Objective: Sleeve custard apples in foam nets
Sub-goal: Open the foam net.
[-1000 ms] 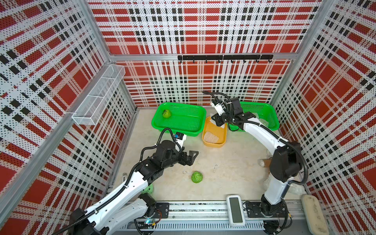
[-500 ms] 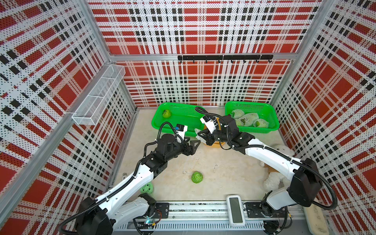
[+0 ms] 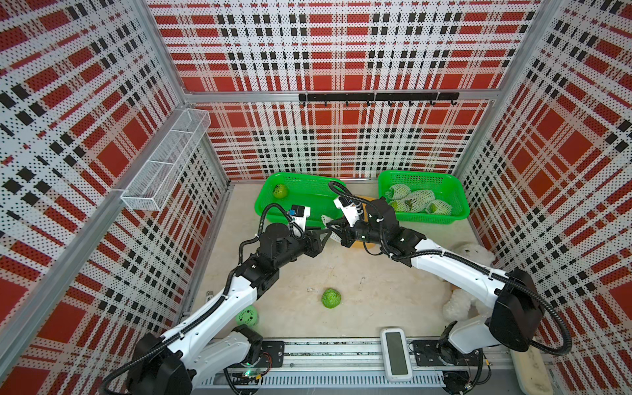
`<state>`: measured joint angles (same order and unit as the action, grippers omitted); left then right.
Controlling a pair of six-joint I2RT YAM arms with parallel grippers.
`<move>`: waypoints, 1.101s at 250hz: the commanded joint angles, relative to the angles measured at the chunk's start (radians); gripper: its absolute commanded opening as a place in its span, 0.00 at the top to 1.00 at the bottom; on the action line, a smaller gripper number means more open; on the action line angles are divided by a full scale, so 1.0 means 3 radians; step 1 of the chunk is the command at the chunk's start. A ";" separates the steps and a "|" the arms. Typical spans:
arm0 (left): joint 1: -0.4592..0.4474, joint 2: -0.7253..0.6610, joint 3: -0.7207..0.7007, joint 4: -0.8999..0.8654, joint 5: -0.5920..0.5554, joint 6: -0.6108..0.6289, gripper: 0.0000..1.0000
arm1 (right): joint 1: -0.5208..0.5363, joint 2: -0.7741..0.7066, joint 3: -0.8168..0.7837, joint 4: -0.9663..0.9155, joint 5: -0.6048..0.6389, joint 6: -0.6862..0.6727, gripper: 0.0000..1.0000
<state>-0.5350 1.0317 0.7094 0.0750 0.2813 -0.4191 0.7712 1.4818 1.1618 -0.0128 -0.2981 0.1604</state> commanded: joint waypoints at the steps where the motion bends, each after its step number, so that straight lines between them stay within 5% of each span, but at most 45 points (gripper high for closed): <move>1: 0.0033 -0.0080 -0.0064 0.0088 0.0056 -0.0016 0.48 | 0.0013 -0.0098 0.0040 0.0212 0.0010 0.0033 0.92; 98: 0.0075 -0.0082 -0.0048 0.0195 0.0253 0.0077 0.83 | 0.0022 -0.0157 0.0045 0.0227 -0.0098 0.0101 0.88; 135: 0.0086 -0.0158 -0.0052 0.0208 0.0600 0.0251 1.00 | -0.0036 -0.0238 0.0070 0.0092 -0.0184 0.0071 0.69; 161: 0.0107 -0.0181 0.0028 0.0081 0.0876 0.0379 1.00 | -0.0293 -0.0366 0.0018 0.0086 -0.0726 0.0183 0.50; 192: 0.0094 -0.0125 0.0264 -0.0258 0.1428 0.0686 1.00 | -0.0890 -0.0552 -0.0139 0.0251 -0.1942 0.0412 0.30; 225: -0.0124 0.0008 0.0756 -0.1266 0.1587 0.1424 1.00 | -0.1217 -0.0573 0.0103 -0.0339 -0.2966 0.0113 0.27; 275: -0.0512 0.0110 0.1301 -0.2506 0.1529 0.2467 1.00 | -0.1233 -0.0601 0.0440 -0.1909 -0.3333 -0.1047 0.25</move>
<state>-0.6437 1.0588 1.0370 -0.3794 0.7021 0.0620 0.3935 1.3273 1.2442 -0.3019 -1.1110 0.0841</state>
